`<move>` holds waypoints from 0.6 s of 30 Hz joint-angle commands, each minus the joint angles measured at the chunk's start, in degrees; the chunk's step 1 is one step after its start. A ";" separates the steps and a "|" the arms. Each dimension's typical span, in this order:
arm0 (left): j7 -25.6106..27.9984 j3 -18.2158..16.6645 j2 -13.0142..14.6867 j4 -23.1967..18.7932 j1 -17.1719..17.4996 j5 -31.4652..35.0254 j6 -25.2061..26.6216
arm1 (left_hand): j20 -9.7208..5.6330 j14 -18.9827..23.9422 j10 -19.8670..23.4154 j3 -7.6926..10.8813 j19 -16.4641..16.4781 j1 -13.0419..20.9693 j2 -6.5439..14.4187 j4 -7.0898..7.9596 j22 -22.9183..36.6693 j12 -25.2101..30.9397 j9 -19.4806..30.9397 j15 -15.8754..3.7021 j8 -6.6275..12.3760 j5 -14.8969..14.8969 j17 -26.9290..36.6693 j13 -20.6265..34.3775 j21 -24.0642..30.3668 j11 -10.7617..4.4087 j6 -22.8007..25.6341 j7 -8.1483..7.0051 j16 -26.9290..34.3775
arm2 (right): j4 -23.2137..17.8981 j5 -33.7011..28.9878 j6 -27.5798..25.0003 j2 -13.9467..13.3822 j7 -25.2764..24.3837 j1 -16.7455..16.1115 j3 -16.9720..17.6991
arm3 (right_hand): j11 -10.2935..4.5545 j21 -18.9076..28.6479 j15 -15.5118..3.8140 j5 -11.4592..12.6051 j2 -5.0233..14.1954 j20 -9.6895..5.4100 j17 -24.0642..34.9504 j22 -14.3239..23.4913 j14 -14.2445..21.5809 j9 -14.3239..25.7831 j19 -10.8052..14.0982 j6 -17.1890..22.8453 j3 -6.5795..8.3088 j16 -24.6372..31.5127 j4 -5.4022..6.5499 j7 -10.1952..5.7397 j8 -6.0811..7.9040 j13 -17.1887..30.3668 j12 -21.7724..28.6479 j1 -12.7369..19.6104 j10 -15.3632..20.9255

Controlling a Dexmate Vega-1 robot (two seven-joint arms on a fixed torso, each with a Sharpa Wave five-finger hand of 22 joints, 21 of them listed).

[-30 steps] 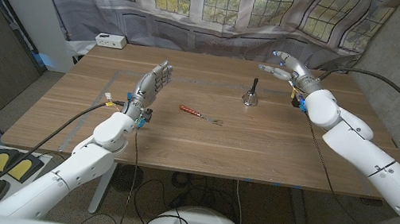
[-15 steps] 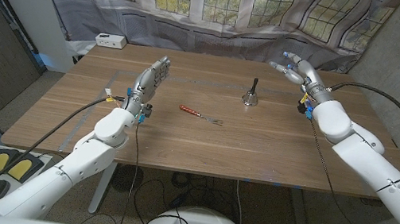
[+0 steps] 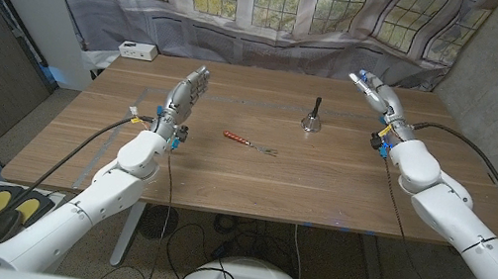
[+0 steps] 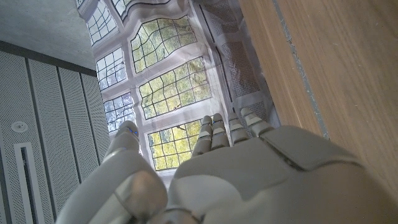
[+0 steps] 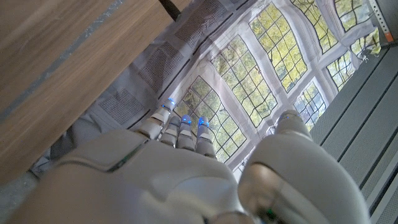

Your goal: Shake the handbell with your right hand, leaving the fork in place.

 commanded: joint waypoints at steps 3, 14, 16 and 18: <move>-2.16 -0.12 0.43 1.81 -0.25 -1.87 0.18 | 0.05 -0.73 -0.19 -0.20 -0.49 0.00 -0.58 -0.01 0.15 0.22 -0.01 0.04 0.29 0.05 0.14 0.09 0.09 0.21 0.03 0.32 0.23 | 9.65 17.16 10.88 6.65 10.78 -0.09 0.46 | 0.34 0.61 -0.35 0.23 -0.50 -0.29 -0.01 0.06 0.68 0.04 1.10 0.22 -0.95 0.50 0.58 0.22 -0.17 -0.06 0.06 -2.16 1.00; -1.35 -0.13 -0.09 2.08 -0.51 -1.54 -0.19 | 0.14 -1.24 -0.78 -0.26 -0.89 -0.16 -0.52 0.09 0.16 0.20 -0.03 0.16 0.22 0.10 0.12 0.05 0.12 0.33 -0.46 0.38 0.23 | 14.59 21.23 12.79 7.56 15.67 1.45 -0.31 | 0.35 1.08 -0.24 0.65 -1.04 -0.06 -0.26 0.03 2.09 0.01 2.87 -0.73 -1.77 0.88 0.97 0.00 -0.72 -0.11 0.55 -3.75 2.98; -1.52 0.09 -0.25 2.21 -0.64 -1.61 -0.11 | 0.14 -1.26 -0.74 -0.27 -0.93 -0.18 -0.51 0.10 0.16 0.24 -0.03 0.14 0.24 0.10 0.12 0.04 0.12 0.33 -0.44 0.44 0.24 | 15.24 21.75 12.89 7.67 15.81 1.29 -0.26 | 0.36 1.12 -0.20 0.69 -1.07 -0.09 -0.28 0.03 2.20 0.01 3.04 -0.68 -1.82 0.91 0.99 -0.02 -0.70 -0.11 0.57 -3.84 3.10; -1.54 0.23 -0.31 2.14 -0.63 -1.47 -0.23 | 0.15 -1.27 -0.58 -0.27 -0.95 -0.20 -0.49 0.12 0.16 0.34 -0.03 0.14 0.26 0.11 0.12 0.03 0.15 0.27 -0.46 0.47 0.28 | 15.81 22.39 12.82 7.71 16.15 1.15 -0.22 | 0.36 1.15 -0.22 0.73 -1.10 -0.08 -0.30 0.03 2.48 0.01 3.19 -0.56 -1.87 0.99 1.01 0.03 -0.66 -0.11 0.59 -3.95 3.25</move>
